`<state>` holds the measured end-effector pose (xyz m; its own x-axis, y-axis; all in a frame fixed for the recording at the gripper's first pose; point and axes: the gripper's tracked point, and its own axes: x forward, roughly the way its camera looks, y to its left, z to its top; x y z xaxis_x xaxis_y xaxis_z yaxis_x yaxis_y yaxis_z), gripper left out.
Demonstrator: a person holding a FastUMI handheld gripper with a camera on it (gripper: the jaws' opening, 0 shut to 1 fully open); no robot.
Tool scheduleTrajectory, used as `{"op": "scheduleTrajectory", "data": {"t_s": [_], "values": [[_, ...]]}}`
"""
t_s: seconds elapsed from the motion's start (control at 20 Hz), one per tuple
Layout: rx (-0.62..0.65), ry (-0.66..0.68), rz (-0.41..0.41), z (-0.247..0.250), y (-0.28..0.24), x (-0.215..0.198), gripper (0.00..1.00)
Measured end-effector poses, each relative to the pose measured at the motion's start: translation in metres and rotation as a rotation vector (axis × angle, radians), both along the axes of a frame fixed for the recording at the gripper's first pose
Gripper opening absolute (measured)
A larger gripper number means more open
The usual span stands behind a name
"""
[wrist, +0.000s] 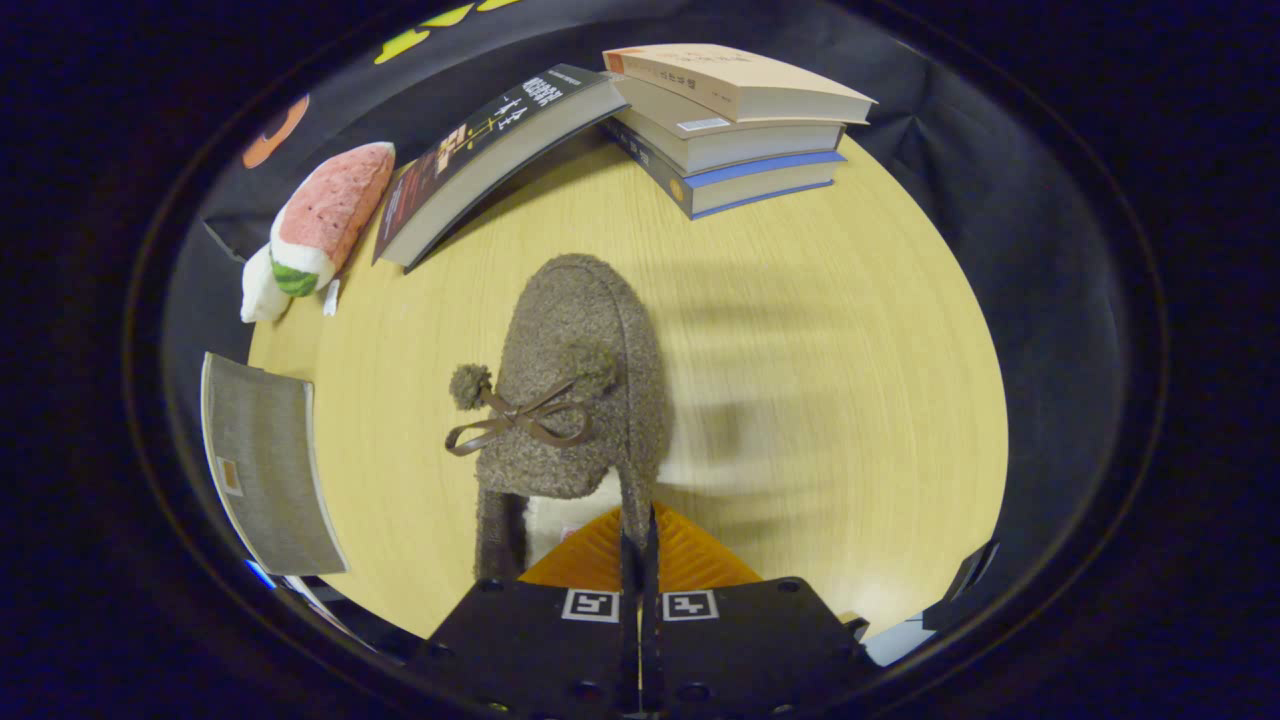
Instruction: Open the storage box then place both shoes into the box .Put the left shoe in first, then the right shoe, with the right side of both shoes facing outward in a uniform manner.
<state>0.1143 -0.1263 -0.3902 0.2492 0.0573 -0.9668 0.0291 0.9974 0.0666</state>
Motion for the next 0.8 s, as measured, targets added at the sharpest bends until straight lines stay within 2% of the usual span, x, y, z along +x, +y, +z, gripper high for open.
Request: {"op": "scheduleTrajectory", "data": {"t_s": [0.25,0.4,0.8], "values": [[0.027,-0.066,0.021,0.054,0.029,-0.016,0.01],[0.052,-0.113,0.042,0.097,0.066,-0.025,0.01],[0.165,-0.147,0.157,0.180,0.231,-0.071,0.01]]}}
